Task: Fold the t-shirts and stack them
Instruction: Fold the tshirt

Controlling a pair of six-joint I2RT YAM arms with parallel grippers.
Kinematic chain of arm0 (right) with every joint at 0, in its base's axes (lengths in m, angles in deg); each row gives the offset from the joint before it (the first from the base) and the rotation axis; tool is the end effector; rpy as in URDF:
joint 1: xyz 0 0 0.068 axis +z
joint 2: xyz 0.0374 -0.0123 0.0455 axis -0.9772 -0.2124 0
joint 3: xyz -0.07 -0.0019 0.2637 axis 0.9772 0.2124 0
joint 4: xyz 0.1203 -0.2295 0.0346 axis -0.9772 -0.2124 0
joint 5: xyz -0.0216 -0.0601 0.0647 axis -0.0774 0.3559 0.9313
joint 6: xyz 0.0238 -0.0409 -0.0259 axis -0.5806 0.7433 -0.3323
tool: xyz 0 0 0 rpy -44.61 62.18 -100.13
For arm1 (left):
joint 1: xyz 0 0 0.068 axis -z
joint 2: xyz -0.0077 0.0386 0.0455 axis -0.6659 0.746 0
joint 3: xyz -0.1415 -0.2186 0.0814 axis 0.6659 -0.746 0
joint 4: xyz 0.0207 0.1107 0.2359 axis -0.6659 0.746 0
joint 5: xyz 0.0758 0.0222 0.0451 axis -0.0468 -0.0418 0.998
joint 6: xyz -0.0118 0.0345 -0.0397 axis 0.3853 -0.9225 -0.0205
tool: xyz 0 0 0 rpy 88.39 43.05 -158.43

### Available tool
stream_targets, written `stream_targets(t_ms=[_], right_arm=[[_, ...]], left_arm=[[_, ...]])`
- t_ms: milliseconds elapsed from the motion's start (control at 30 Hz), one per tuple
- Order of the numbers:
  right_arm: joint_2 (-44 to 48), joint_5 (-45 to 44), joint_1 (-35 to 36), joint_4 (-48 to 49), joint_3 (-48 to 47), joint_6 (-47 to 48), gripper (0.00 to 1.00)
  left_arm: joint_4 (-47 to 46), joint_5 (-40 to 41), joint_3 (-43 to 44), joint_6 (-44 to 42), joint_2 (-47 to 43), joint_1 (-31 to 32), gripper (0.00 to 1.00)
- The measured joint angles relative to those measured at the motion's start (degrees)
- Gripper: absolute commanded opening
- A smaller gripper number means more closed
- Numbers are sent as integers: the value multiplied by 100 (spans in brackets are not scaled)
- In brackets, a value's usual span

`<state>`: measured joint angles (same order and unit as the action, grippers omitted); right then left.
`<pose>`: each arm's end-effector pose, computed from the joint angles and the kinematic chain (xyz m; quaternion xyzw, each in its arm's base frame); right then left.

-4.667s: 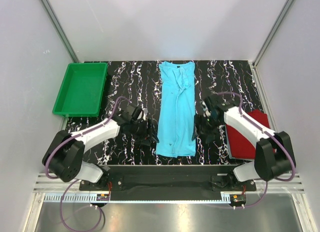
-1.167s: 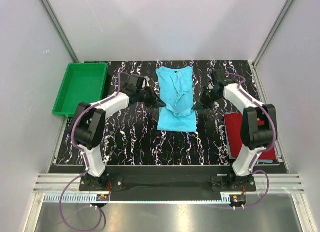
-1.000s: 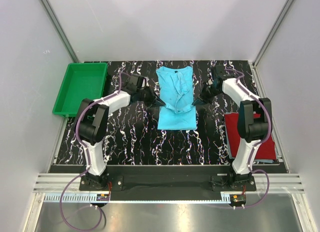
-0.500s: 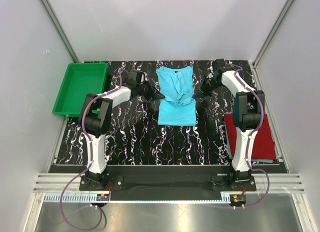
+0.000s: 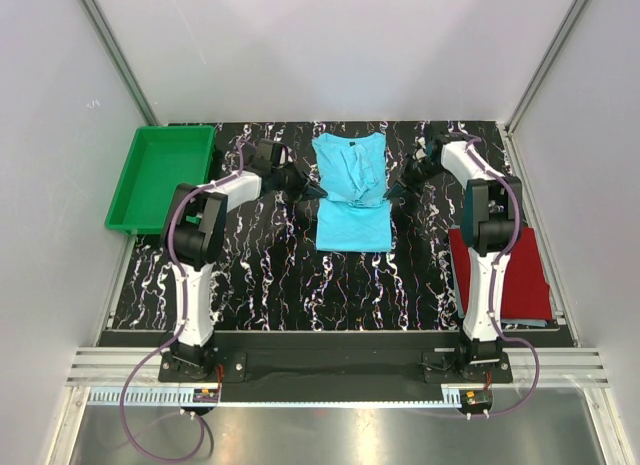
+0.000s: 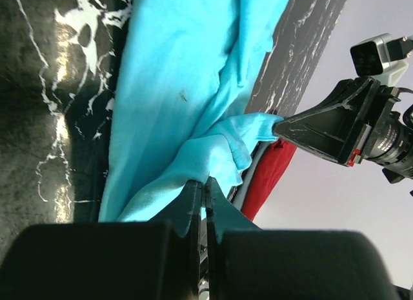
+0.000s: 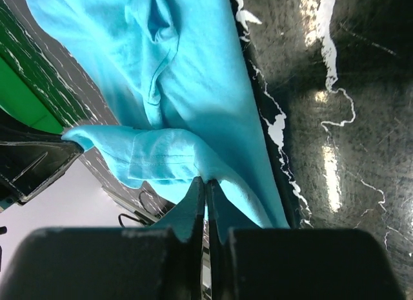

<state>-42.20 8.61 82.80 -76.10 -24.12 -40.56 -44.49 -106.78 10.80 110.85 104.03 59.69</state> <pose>0.4629 0.0604 0.1737 0.1581 0.9363 0.3089 0.0544 0.4339 -0.1624 0.1622 -0.2097 0.8621 -0.4502 0.1010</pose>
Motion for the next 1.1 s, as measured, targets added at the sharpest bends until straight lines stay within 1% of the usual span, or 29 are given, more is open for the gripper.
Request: stream_targets(t_ms=[167, 267, 333, 367, 400, 433, 467, 533, 600, 667, 767, 833, 967, 1067, 1100], right_arm=[[-162, 81, -44, -31, -140, -31, 7], [-297, 138, -74, -48, -302, -66, 12], [-424, 155, -96, -52, -466, -94, 17], [-474, 170, -107, -57, -535, -98, 18], [-551, 195, -122, -72, -645, -107, 20], [-621, 214, -138, -66, -754, -114, 24], [-706, 249, -166, -87, -887, -144, 25], [-920, 339, -238, -103, -1241, -197, 30], [-1115, 382, -332, -186, -1611, -210, 32], [-1255, 354, -433, -350, -1996, -186, 35], [-1244, 203, -568, -693, -2354, -50, 36], [-1075, 105, -643, -813, -2288, 46, 36], [-348, -11, -645, -870, -1349, 221, 36], [332, -24, -483, -678, -343, 275, 32], [546, -13, -389, -608, -4, 275, 29]], left_arm=[[63, 2, 251, -2, 269, -17, 8], [72, 4, 304, 0, 380, -52, 13], [120, 9, 304, -4, 413, -90, 16], [146, 13, 313, -9, 424, -105, 22], [188, 24, 337, -31, 439, -125, 25], [234, 44, 369, -59, 452, -144, 30], [297, 72, 415, -98, 463, -160, 35], [487, 140, 560, -219, 468, -190, 38], [649, 212, 730, -374, 468, -219, 45], [809, 337, 874, -636, 433, -238, 47], [1093, 439, 859, -1012, 212, -245, 48], [1198, 442, 739, -1204, -28, -243, 46], [1298, 402, 286, -1552, -702, -122, 42], [1270, 341, 55, -1725, -999, 157, 37], [1241, 304, 15, -1757, -1016, 282, 35]])
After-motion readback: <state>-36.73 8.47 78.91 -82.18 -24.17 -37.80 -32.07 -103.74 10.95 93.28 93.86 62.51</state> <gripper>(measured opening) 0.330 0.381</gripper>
